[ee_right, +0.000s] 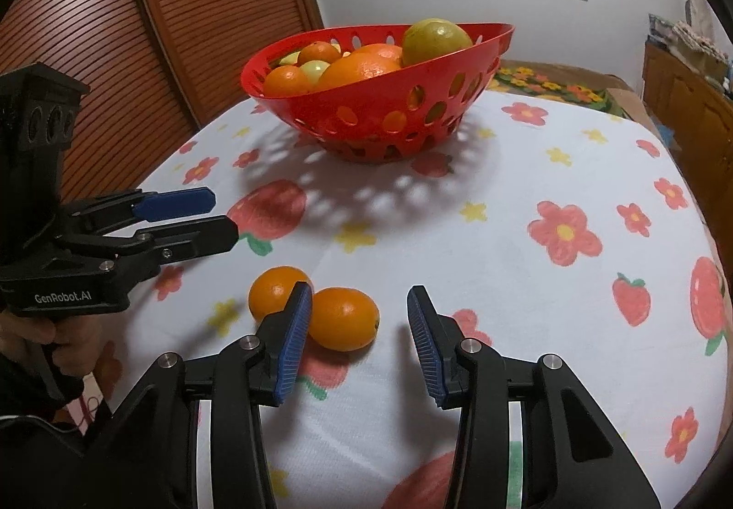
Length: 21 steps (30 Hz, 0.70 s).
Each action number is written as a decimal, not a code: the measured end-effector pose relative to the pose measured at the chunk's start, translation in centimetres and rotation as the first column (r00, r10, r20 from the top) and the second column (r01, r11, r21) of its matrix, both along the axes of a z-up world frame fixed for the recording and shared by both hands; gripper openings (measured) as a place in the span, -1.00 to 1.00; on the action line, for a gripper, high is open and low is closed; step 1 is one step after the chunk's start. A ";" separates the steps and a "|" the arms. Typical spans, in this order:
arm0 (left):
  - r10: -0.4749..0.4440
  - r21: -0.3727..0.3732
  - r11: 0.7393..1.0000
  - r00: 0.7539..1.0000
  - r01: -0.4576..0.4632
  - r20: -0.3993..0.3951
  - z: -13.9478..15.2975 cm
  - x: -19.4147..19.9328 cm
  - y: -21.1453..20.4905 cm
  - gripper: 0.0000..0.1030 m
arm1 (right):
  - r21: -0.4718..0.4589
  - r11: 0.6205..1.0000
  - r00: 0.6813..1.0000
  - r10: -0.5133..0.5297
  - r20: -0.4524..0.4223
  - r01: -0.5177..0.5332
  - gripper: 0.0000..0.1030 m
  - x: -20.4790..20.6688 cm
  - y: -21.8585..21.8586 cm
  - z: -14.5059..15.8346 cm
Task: Organize fruits
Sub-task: 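Reach the right tool to a mandarin while the left tool approaches the other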
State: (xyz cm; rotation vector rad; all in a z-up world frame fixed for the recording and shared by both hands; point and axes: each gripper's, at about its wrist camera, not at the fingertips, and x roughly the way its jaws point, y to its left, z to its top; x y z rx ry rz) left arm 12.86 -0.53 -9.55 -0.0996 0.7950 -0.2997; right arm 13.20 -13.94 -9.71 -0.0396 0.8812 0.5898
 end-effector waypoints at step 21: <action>-0.037 -0.025 0.999 0.999 0.037 -0.030 -1.0 -0.8 -1.7 0.20 | -0.010 1.000 1.000 0.003 0.011 -0.003 -0.41 -0.8 -0.6 -0.2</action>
